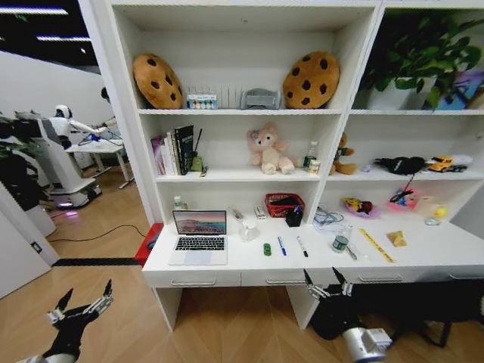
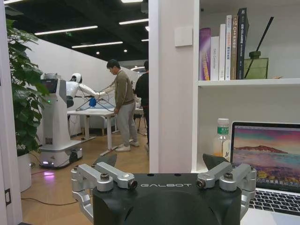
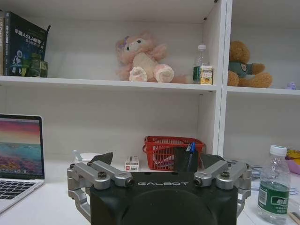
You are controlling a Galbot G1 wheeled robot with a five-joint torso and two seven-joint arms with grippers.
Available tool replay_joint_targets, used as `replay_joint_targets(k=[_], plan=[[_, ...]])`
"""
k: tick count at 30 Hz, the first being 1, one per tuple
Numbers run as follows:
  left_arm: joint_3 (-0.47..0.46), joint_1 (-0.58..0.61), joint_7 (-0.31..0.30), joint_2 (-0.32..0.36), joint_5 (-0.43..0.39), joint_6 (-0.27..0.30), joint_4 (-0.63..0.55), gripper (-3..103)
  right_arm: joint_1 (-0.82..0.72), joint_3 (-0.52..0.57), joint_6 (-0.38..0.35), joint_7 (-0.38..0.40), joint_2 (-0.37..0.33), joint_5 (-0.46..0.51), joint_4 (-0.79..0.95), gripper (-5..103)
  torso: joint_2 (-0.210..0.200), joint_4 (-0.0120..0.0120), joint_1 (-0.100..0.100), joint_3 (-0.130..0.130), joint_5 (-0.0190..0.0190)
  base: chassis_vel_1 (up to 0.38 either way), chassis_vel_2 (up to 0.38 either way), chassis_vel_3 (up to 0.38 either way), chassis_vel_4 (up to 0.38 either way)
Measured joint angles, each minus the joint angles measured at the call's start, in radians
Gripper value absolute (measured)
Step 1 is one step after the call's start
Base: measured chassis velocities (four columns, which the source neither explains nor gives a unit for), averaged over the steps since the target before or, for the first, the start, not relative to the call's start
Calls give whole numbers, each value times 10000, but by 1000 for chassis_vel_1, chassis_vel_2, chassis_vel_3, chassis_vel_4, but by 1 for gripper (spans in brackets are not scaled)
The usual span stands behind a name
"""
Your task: Organize the objects on the table.
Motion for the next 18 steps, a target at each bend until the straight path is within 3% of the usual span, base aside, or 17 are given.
replay_joint_targets(k=[18], plan=[[61, 56, -13, -150, 61, -15, -112, 100, -112, 33, 61, 0, 243, -11, -13, 100, 1, 0, -1, 0, 1, -156, 160, 159, -164]])
